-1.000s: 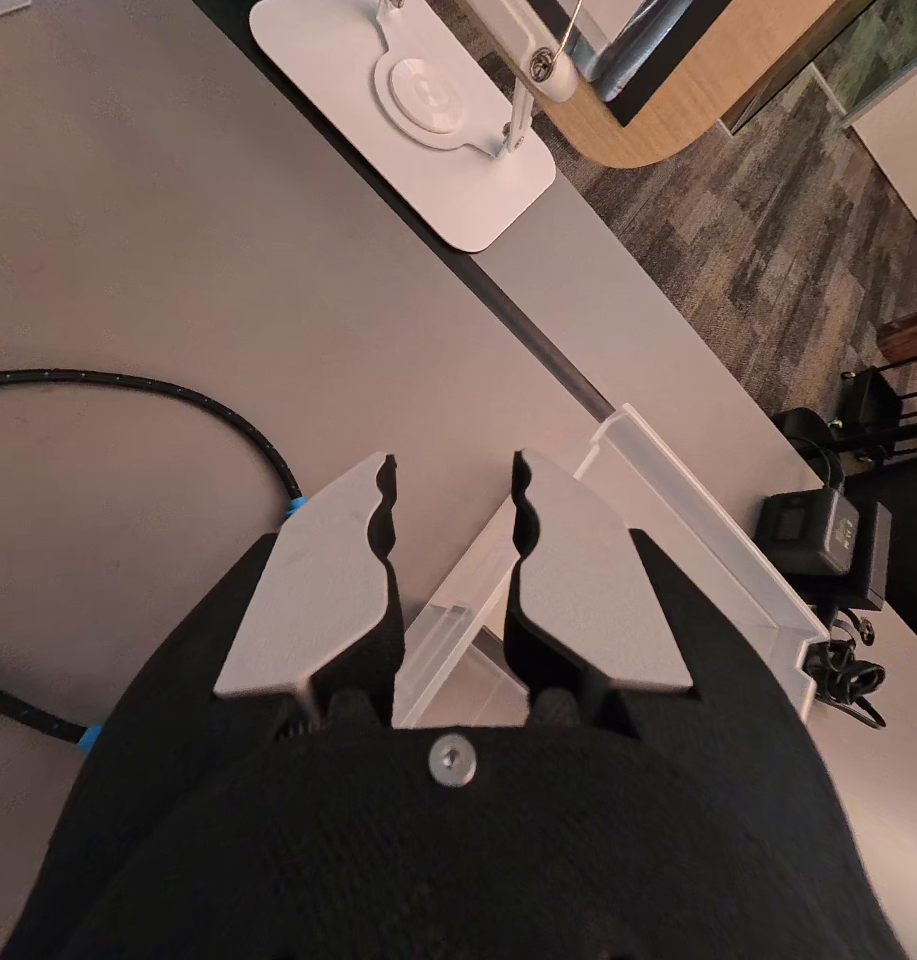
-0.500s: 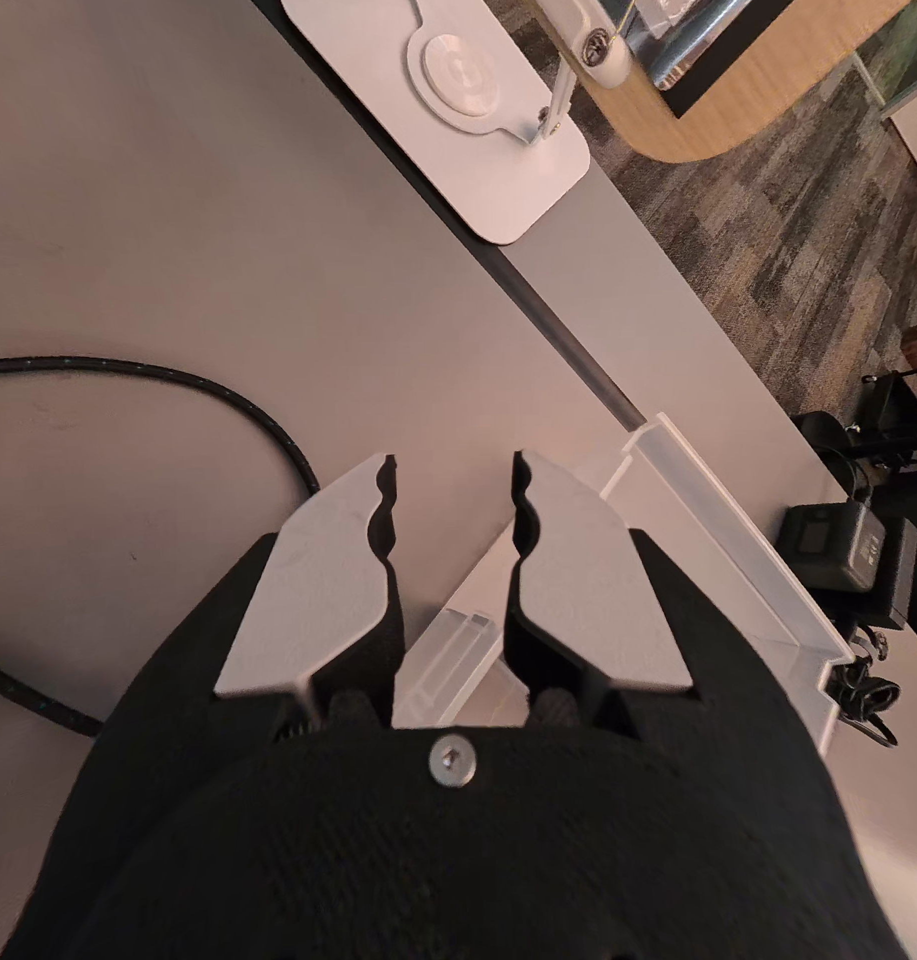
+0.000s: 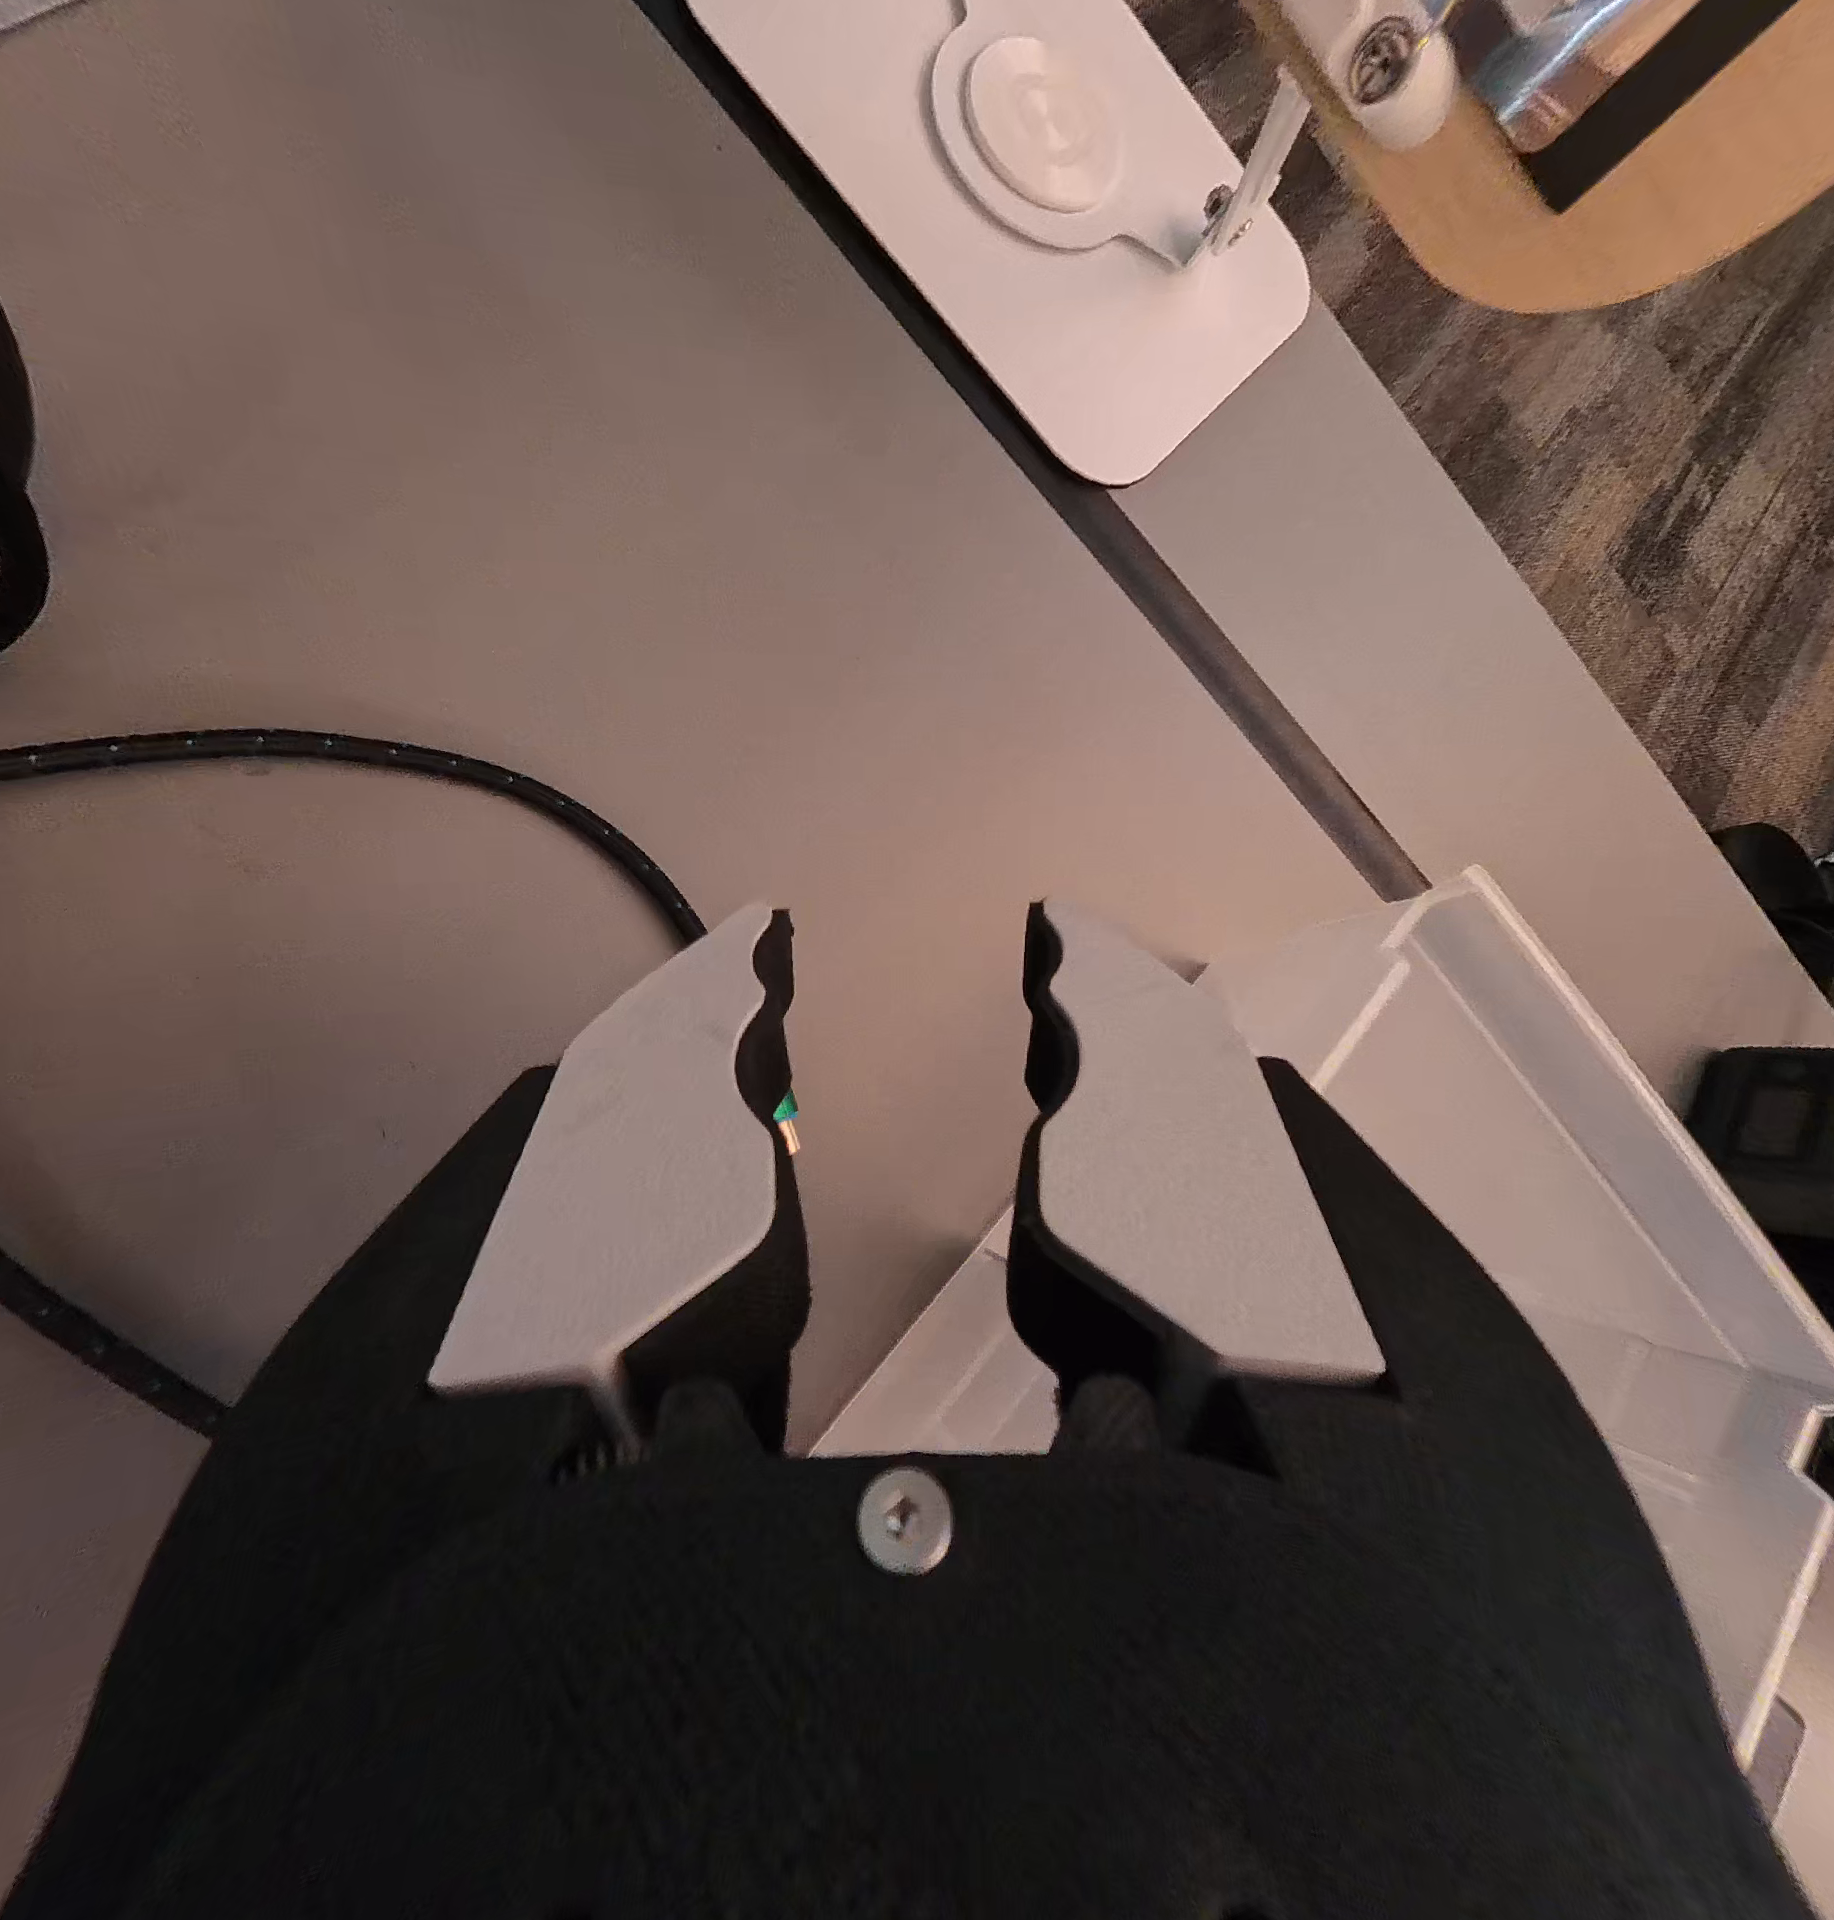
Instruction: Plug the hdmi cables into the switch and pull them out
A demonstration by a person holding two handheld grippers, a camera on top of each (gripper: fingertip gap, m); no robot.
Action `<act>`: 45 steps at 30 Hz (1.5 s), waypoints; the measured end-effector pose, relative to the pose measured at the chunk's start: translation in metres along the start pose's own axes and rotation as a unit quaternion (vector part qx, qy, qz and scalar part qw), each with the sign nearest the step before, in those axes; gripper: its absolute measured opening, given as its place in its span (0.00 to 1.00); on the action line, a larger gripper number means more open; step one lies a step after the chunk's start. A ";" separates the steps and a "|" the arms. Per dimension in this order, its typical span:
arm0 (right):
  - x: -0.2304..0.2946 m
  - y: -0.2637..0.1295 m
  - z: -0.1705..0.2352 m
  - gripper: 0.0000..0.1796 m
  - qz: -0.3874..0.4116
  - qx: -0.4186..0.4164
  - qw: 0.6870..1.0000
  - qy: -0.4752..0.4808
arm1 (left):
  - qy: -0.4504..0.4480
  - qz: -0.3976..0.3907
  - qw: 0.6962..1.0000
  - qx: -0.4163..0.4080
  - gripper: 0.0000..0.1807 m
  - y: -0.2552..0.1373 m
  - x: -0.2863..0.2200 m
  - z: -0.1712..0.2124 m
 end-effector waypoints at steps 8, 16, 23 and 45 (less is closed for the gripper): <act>0.012 0.013 0.001 0.24 -0.020 0.013 1.000 0.012 | 0.004 -0.002 0.999 0.044 0.13 0.008 0.003 0.018; 0.018 0.026 0.003 0.24 -0.052 0.019 0.997 0.048 | 0.011 -0.011 0.996 0.089 0.13 0.016 0.003 0.030; 0.028 0.024 0.001 0.24 -0.061 0.016 0.997 0.043 | 0.005 -0.022 0.992 0.121 0.13 0.014 0.001 0.043; 0.057 0.044 0.002 0.24 -0.130 0.019 0.990 0.048 | 0.054 -0.031 0.986 0.152 0.13 0.012 -0.036 0.070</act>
Point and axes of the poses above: each gripper's, where its closed fingertips meet, y out along the fingers, z out of its underside, x = y × z across the jaws, the point moved 3 cm from there along -y, back along the fingers, and after that the axes turned 2 degrees about -x, right-handed, at the moved point
